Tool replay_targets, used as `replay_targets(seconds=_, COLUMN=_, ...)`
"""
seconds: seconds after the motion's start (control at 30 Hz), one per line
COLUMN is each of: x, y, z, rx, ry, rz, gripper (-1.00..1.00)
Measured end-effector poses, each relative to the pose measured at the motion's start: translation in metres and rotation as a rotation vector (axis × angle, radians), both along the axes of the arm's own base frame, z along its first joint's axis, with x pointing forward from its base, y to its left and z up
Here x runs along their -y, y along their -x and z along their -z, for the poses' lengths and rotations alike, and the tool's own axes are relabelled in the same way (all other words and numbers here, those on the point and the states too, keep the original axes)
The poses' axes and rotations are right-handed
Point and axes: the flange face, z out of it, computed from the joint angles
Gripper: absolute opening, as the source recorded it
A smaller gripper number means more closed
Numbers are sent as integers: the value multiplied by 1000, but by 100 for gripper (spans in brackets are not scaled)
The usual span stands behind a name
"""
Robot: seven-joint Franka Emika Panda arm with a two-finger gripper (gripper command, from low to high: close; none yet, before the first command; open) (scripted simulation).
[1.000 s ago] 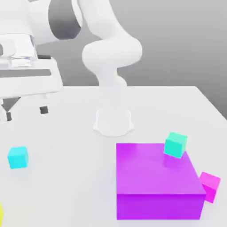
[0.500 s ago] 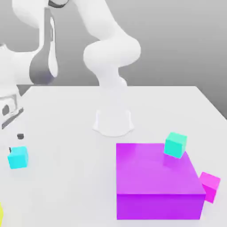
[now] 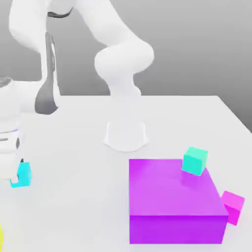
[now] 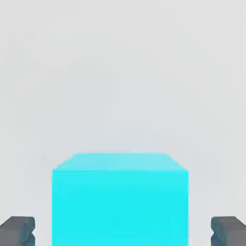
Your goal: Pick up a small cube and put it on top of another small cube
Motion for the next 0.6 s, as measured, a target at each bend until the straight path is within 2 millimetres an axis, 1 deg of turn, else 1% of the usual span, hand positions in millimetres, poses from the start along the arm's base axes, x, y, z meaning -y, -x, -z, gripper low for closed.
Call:
replay_targets(seconds=0.17, x=0, y=0, z=3, rx=-3, ry=0, rz=0, gripper=-100)
replay_targets(seconds=0.2, x=0, y=0, z=0, rx=-3, ry=1, rz=-1, gripper=-100)
replay_targets(seconds=0.37, x=3, y=-2, z=-33, rx=-1, ry=12, rz=-3, gripper=-100)
replay_targets(seconds=0.5, x=1, y=-1, z=-56, rx=-2, ry=6, rz=-1, gripper=-100)
replay_targets(seconds=0.57, x=-4, y=-3, z=-63, rx=-2, ry=-5, rz=3, gripper=-100)
replay_targets(seconds=0.6, x=-10, y=-11, z=-64, rx=1, ry=-17, rz=8, gripper=-100)
